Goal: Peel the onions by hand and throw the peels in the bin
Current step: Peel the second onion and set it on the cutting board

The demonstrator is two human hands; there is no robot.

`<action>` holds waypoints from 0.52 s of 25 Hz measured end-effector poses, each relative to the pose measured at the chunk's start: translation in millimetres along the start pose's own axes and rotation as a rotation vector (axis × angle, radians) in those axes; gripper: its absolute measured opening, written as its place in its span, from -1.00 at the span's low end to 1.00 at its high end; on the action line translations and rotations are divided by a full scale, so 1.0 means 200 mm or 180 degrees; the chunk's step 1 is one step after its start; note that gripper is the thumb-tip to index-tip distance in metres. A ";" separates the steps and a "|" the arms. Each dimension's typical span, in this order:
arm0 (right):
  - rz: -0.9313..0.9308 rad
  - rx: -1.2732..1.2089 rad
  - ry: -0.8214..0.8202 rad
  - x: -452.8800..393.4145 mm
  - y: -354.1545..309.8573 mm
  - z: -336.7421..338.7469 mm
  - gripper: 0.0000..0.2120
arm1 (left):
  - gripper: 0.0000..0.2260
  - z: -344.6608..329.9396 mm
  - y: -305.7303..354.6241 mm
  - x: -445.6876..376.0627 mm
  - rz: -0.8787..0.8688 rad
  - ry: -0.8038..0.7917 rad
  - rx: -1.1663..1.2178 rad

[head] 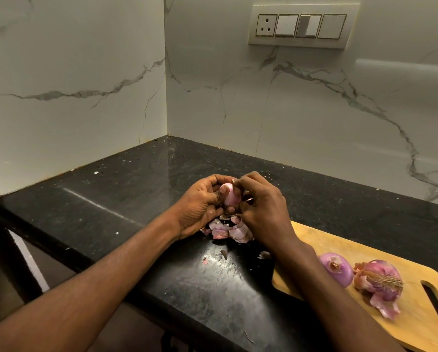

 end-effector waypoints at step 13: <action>-0.0088 0.0044 0.0015 0.01 0.00 0.00 -0.58 | -0.69 0.02 0.00 0.01 0.0034 0.0188 -0.0101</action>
Point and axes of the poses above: each hand's wrist, its own x-axis away from the middle knuckle, its own z-axis out of the back of the hand, y = z × x, the point moved 10 cm from there along -x, towards the middle knuckle, and after that the axes turned 2 degrees about z, right-handed, at the moved point
